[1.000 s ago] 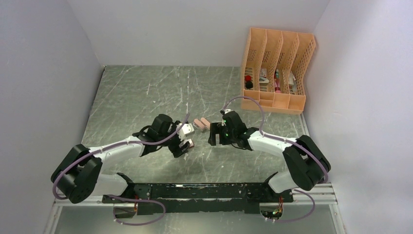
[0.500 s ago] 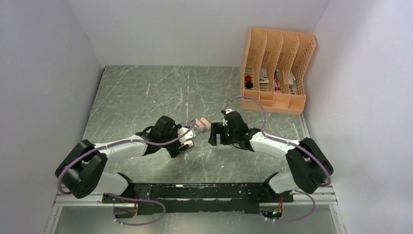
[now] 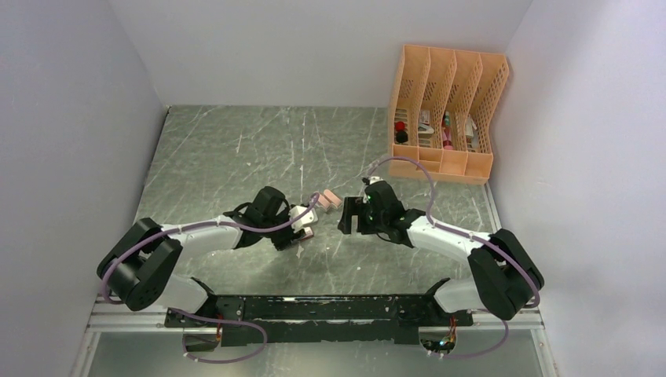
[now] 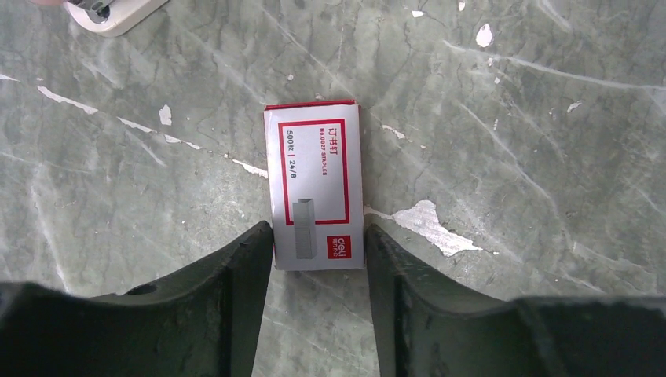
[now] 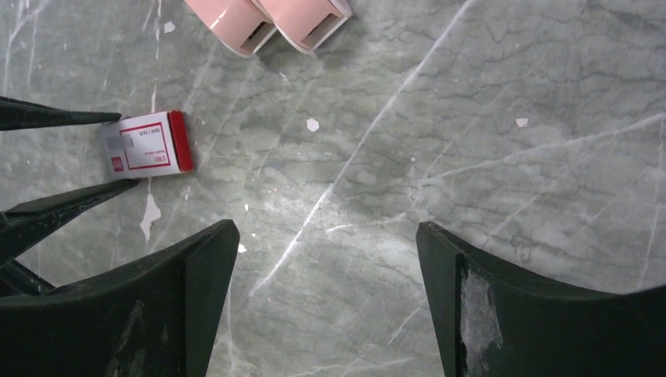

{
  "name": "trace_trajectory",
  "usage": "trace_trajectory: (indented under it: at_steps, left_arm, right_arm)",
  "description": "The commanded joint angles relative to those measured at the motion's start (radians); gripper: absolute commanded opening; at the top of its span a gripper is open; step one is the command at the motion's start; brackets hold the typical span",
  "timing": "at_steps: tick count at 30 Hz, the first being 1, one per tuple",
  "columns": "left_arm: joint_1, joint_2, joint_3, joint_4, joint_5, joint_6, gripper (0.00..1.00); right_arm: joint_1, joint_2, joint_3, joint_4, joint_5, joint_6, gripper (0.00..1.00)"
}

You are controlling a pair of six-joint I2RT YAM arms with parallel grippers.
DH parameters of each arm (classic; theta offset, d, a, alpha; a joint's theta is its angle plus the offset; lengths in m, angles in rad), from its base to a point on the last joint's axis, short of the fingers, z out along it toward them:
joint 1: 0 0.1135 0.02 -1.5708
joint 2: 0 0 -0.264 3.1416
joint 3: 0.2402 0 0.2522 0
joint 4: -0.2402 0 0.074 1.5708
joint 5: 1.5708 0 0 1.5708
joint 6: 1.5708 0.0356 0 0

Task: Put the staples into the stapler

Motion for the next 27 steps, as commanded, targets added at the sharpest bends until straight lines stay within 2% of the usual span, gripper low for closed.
trace_trajectory:
  at_steps: [1, 7, 15, 27]
  left_arm:
    - [-0.005, 0.040, 0.007, -0.028, 0.015, 0.043, 0.49]
    - [-0.006, 0.036, 0.014, -0.043, 0.046, 0.059, 0.41]
    - [-0.028, 0.031, 0.057, -0.075, 0.070, 0.087, 0.42]
    - [-0.156, 0.186, 0.256, -0.133, 0.076, 0.101, 0.43]
  right_arm:
    - [-0.005, -0.020, -0.015, 0.011, 0.031, 0.049, 0.89]
    - [-0.006, -0.021, -0.003, -0.006, 0.054, 0.044, 0.89]
    - [-0.005, -0.031, -0.006, -0.044, 0.108, 0.056, 0.89]
    - [-0.018, -0.053, -0.029, -0.126, 0.214, 0.114, 0.89]
